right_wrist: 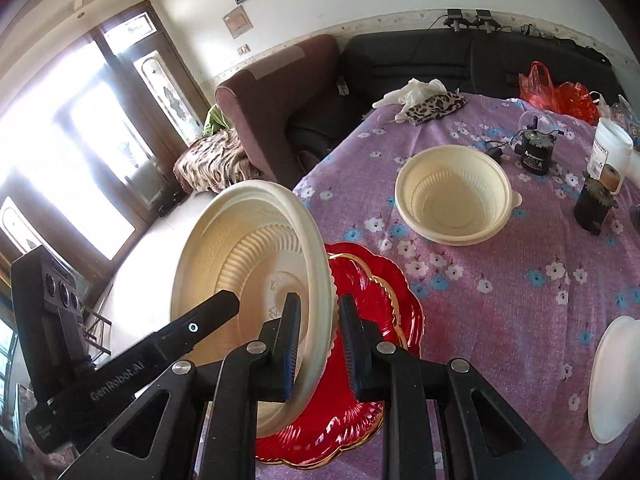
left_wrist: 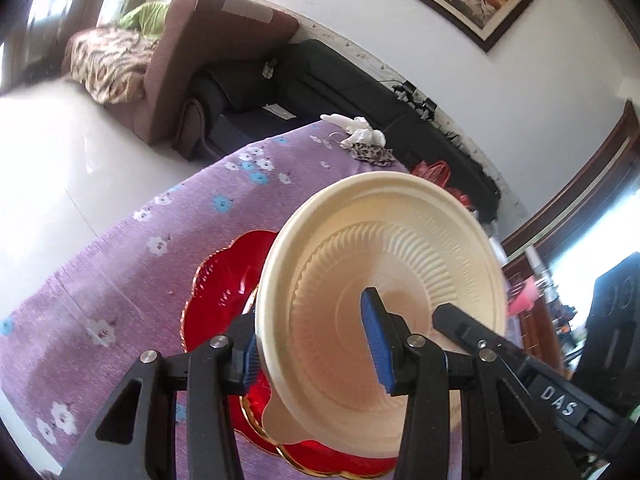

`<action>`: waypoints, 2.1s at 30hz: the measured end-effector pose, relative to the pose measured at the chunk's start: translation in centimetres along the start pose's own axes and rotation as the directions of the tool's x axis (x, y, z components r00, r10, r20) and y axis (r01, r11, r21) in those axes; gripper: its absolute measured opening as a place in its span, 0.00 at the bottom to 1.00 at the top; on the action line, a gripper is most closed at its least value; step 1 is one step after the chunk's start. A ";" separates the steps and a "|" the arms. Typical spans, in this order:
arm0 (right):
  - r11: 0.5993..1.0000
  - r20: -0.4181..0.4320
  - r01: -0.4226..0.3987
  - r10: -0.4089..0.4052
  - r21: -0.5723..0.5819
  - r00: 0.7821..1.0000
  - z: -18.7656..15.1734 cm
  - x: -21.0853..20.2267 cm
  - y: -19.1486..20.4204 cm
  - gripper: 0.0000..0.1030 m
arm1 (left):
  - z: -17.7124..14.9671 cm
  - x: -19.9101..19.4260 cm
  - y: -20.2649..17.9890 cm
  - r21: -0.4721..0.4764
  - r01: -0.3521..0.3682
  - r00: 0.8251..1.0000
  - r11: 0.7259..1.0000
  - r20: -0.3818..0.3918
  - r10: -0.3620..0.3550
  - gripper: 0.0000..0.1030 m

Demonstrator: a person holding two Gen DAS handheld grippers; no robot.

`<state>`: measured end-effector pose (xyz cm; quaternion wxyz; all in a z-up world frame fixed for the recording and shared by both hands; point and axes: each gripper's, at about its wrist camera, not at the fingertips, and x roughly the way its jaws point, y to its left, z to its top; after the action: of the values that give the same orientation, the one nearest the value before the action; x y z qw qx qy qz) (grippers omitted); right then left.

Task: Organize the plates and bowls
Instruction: 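Carry the cream bowl onto the stacked red plate and open the right tool, then move the right tool toward the upside-down white bowl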

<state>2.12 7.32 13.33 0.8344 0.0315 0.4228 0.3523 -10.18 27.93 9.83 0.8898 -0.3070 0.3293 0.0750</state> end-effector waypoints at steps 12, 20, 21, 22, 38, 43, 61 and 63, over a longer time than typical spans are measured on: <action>1.000 -0.020 0.026 -0.026 0.006 0.999 -0.4 2.3 -0.5 0.22 | -0.4 0.5 -0.8 0.109 -0.158 0.986 0.981 0.068 0.151 0.45; 0.999 0.039 0.013 -0.015 0.038 0.999 -0.3 1.4 -1.2 0.43 | -0.4 -0.4 -1.3 0.123 -0.201 0.975 0.972 0.123 0.186 0.69; 0.999 0.050 0.007 -0.009 0.041 0.999 -0.2 1.2 -1.2 0.47 | -0.3 -0.6 -1.4 0.126 -0.208 0.972 0.970 0.134 0.191 0.71; 0.999 0.058 0.007 -0.010 0.043 0.998 -0.2 0.9 -1.1 0.48 | -0.3 -0.8 -1.5 0.128 -0.213 0.970 0.968 0.142 0.195 0.73; 0.995 0.241 -0.017 -0.007 0.100 0.971 -1.4 -6.8 -4.0 0.68 | -1.2 -3.8 -5.0 0.193 -0.255 0.949 0.947 0.236 0.207 0.80; 0.990 0.288 0.016 -0.057 0.143 0.956 -3.0 -10.1 -6.7 0.73 | -2.2 -4.6 -7.1 0.237 -0.251 0.948 0.939 0.258 0.189 0.80; 0.868 0.378 0.231 -0.412 0.439 0.829 -11.0 -22.5 -21.2 0.91 | -10.3 -3.1 -18.5 0.519 0.074 0.995 0.851 0.014 -0.096 0.98; 0.849 0.364 0.240 -0.435 0.471 0.824 -11.9 -23.2 -22.8 0.91 | -11.5 -2.0 -19.2 0.509 0.145 0.989 0.848 -0.072 -0.126 0.98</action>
<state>-2.89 -26.99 13.53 0.9345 0.2085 0.2764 0.0824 -11.43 5.85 13.80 0.9363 -0.0826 0.3308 -0.0838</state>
